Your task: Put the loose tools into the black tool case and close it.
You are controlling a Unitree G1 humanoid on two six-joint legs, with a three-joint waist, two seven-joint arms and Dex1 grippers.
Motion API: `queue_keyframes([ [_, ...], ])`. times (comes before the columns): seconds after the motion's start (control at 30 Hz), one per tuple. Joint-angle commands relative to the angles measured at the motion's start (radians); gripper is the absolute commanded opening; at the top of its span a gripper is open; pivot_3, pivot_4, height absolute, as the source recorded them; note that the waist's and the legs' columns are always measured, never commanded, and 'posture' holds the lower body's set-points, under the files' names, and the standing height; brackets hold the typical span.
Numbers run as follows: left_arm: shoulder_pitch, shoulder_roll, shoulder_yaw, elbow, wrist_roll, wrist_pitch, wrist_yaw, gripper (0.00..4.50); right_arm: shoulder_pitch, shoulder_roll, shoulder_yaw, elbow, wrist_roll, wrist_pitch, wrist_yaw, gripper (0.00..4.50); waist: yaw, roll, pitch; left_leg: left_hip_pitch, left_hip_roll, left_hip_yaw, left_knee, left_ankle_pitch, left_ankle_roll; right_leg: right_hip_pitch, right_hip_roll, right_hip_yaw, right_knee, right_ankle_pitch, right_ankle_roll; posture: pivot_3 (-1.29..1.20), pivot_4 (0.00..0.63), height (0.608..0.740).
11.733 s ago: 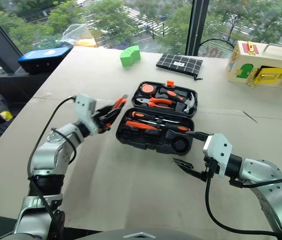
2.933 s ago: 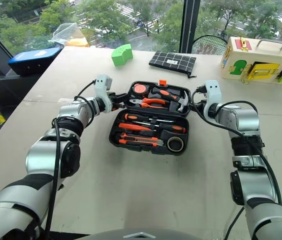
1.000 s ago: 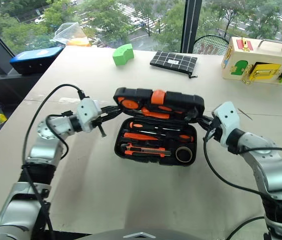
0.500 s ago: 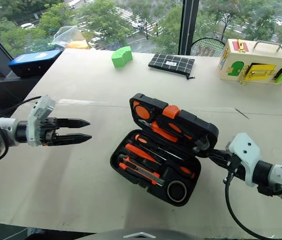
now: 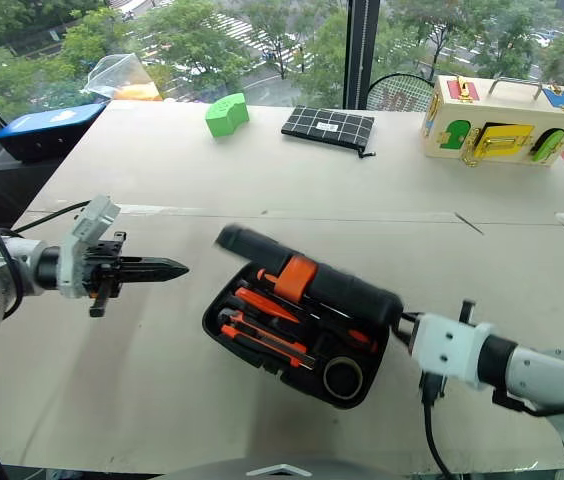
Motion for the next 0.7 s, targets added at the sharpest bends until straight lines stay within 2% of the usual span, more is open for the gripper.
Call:
queue_keyframes([
  [0.03,-0.032,0.021,0.002,-0.006,-0.007,-0.004,-0.039,0.00,0.040,-0.022,-0.042,-0.125,0.184,0.037,0.074,2.63,0.002,0.000,0.000,0.000,0.000,0.000,0.000,0.000,0.000,0.000,0.000,0.000,0.000,0.000,0.000,0.00,0.150,0.740],
  [0.1,-0.042,0.022,-0.006,-0.001,-0.001,-0.010,-0.051,0.00,0.081,-0.065,-0.127,-0.160,0.375,0.093,0.108,3.33,0.007,0.000,0.000,-0.001,0.000,0.001,0.001,0.000,0.000,0.000,0.000,0.001,0.000,0.000,0.000,0.00,0.150,0.740],
  [0.2,-0.052,0.026,-0.018,-0.010,-0.004,-0.005,-0.079,0.00,0.125,-0.095,-0.238,-0.166,0.523,0.177,0.115,3.33,0.019,-0.001,0.000,-0.001,0.001,0.002,0.002,0.000,0.000,0.001,-0.001,0.001,-0.001,-0.001,-0.002,0.00,0.150,0.740],
  [0.23,-0.052,0.031,-0.026,-0.016,-0.007,0.003,-0.094,0.00,0.140,-0.102,-0.249,-0.166,0.545,0.198,0.114,2.81,0.022,-0.001,0.001,-0.001,0.001,0.002,0.002,0.000,0.000,0.001,-0.001,0.001,-0.001,-0.001,-0.003,0.00,0.150,0.740],
  [0.37,-0.053,0.051,-0.054,-0.046,-0.034,0.031,-0.127,0.00,0.162,-0.140,-0.229,-0.166,0.657,0.227,0.115,1.25,0.033,-0.003,0.002,-0.001,0.001,0.001,0.002,0.000,0.000,0.001,-0.001,0.001,-0.001,-0.001,-0.003,0.00,0.150,0.740],
  [0.43,-0.030,0.101,-0.094,-0.103,-0.090,0.036,-0.135,0.00,0.111,-0.180,-0.119,-0.166,0.683,0.228,0.119,0.35,0.034,-0.004,0.003,-0.001,0.001,0.001,0.002,0.000,0.000,0.001,-0.001,0.001,-0.001,-0.001,-0.003,0.00,0.150,0.740],
  [0.47,-0.019,0.122,-0.113,-0.129,-0.111,0.031,-0.136,0.00,0.074,-0.189,-0.059,-0.166,0.685,0.236,0.116,0.08,0.032,-0.004,0.003,-0.001,0.001,0.001,0.002,0.000,0.000,0.000,-0.001,0.001,-0.001,-0.001,-0.003,0.00,0.150,0.740],
  [0.53,-0.011,0.141,-0.135,-0.161,-0.132,0.023,-0.136,0.00,0.001,-0.189,0.040,-0.166,0.674,0.268,0.113,0.08,0.029,-0.003,0.004,-0.001,0.004,0.001,0.002,0.000,0.000,0.000,-0.001,0.001,-0.001,-0.001,-0.003,0.00,0.150,0.740],
  [0.7,0.005,0.157,-0.179,-0.207,-0.132,-0.034,-0.136,0.00,-0.207,-0.190,0.197,-0.106,0.631,0.337,0.157,0.08,0.033,-0.002,0.005,-0.001,0.003,0.002,0.003,0.000,0.000,-0.001,-0.002,0.002,-0.001,-0.001,-0.003,0.00,0.150,0.740],
])
